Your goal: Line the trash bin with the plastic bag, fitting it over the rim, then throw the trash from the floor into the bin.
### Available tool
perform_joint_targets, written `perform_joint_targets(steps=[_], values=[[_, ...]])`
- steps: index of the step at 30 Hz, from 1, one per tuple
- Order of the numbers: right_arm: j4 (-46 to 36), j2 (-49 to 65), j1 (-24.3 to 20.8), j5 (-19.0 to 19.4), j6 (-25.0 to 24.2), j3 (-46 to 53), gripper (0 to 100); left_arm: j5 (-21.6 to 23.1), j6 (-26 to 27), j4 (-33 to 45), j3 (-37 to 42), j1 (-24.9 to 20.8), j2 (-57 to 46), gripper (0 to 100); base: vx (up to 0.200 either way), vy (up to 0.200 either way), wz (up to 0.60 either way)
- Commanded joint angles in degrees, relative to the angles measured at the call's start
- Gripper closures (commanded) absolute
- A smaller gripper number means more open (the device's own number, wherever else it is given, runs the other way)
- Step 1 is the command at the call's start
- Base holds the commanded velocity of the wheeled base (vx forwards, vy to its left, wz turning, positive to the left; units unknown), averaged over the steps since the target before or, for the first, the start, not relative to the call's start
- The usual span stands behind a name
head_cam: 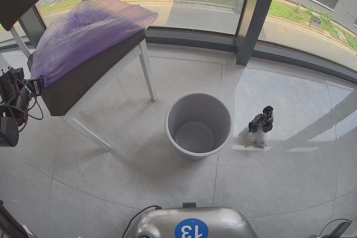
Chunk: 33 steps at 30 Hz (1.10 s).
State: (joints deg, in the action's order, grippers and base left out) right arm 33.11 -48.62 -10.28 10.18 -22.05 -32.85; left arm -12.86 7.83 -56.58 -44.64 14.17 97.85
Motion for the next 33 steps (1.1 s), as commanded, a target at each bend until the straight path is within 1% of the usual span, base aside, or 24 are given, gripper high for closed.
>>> perform_joint_targets(steps=[1, 6, 23, 24, 33], values=[[0.0, -0.1, 0.0, 0.0, 0.0, 0.0, 0, 0.0, -0.4, 0.0, 0.5, 0.0, -1.3, 0, 0.0, 0.0, 0.0], [0.0, -0.1, 0.0, 0.0, 0.0, 0.0, 0, 0.0, -0.7, -2.4, 0.8, 0.0, -1.8, 0, 0.0, 0.0, 0.0], [0.0, 0.1, -0.1, 0.1, 0.0, 0.3, 0, 0.1, -0.4, -2.9, 1.8, -0.2, -3.0, 0, 0.0, 0.0, 0.0], [0.0, 0.1, 0.0, 0.0, 0.0, 0.2, 0, 0.2, -0.4, -2.9, 2.0, -0.2, -3.2, 100, 0.0, 0.0, 0.0], [0.0, 0.4, -0.1, 0.1, 0.0, 0.2, 0, -0.1, -0.5, -2.9, 2.5, -0.5, -3.4, 100, 0.0, 0.0, 0.0]])
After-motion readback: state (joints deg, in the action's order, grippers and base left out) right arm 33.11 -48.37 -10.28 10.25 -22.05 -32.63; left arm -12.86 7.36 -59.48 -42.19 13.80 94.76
